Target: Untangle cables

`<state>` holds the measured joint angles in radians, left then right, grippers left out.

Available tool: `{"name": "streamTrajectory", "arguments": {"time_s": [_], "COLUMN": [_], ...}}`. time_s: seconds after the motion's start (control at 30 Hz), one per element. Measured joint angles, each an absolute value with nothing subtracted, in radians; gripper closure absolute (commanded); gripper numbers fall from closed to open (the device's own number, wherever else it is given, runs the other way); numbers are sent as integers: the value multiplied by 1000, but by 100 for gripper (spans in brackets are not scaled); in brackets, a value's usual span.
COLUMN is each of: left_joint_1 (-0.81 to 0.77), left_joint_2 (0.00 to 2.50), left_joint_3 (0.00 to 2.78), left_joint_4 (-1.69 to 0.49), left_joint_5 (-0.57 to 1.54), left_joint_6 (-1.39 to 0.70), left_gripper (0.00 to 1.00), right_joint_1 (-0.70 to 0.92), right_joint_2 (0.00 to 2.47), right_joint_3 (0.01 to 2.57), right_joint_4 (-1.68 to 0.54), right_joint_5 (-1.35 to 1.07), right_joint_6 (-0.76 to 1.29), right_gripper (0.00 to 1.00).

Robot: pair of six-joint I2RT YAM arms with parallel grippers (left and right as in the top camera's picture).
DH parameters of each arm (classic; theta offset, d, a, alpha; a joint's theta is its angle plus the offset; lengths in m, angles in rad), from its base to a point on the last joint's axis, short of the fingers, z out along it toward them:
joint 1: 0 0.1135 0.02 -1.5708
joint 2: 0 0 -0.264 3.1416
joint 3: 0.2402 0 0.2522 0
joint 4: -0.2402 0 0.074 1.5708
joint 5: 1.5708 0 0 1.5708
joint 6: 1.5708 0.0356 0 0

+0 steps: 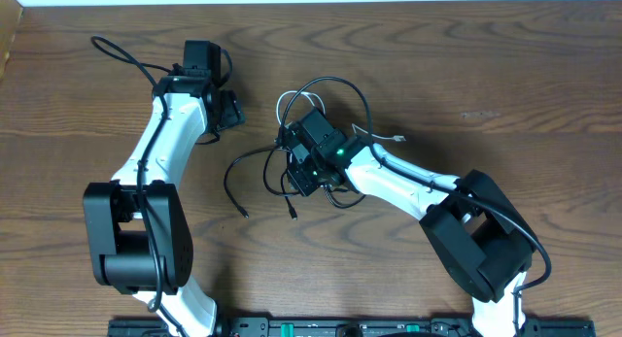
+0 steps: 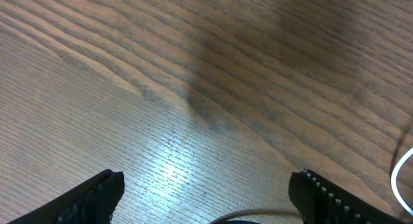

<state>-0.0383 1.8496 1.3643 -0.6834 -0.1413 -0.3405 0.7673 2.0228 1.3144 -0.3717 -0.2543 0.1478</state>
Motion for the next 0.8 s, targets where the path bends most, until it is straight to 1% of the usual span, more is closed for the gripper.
{"name": "streamTrajectory", "arguments": {"time_s": [0.3,0.47,0.67,0.73,0.77,0.8], "left_joint_1": [-38,-38,-38,-38,-38,-38], "left_joint_2": [1850,1850,1850,1850,1850,1850], "left_joint_3": [1364,1364,1364,1364,1364,1364], "left_joint_4": [-683,-685,-685,-686,-685,-686], "left_joint_5": [-141,-141,-141,-141,-141,-141], "left_joint_6": [-340,-340,-340,-340,-340,-340], "left_gripper": [13,14,13,13,13,13], "right_joint_1": [767,767,767,767,767,767], "right_joint_2": [2023,2025,2065,2067,2067,2069], "right_joint_3": [1314,1314,1314,1318,1317,1317], "right_joint_4": [-374,-374,-371,-365,-366,-366], "right_joint_5": [-202,-192,-189,-187,-187,-186], "right_joint_6": [140,139,132,130,128,128], "right_gripper": [72,80,92,98,92,91]}}
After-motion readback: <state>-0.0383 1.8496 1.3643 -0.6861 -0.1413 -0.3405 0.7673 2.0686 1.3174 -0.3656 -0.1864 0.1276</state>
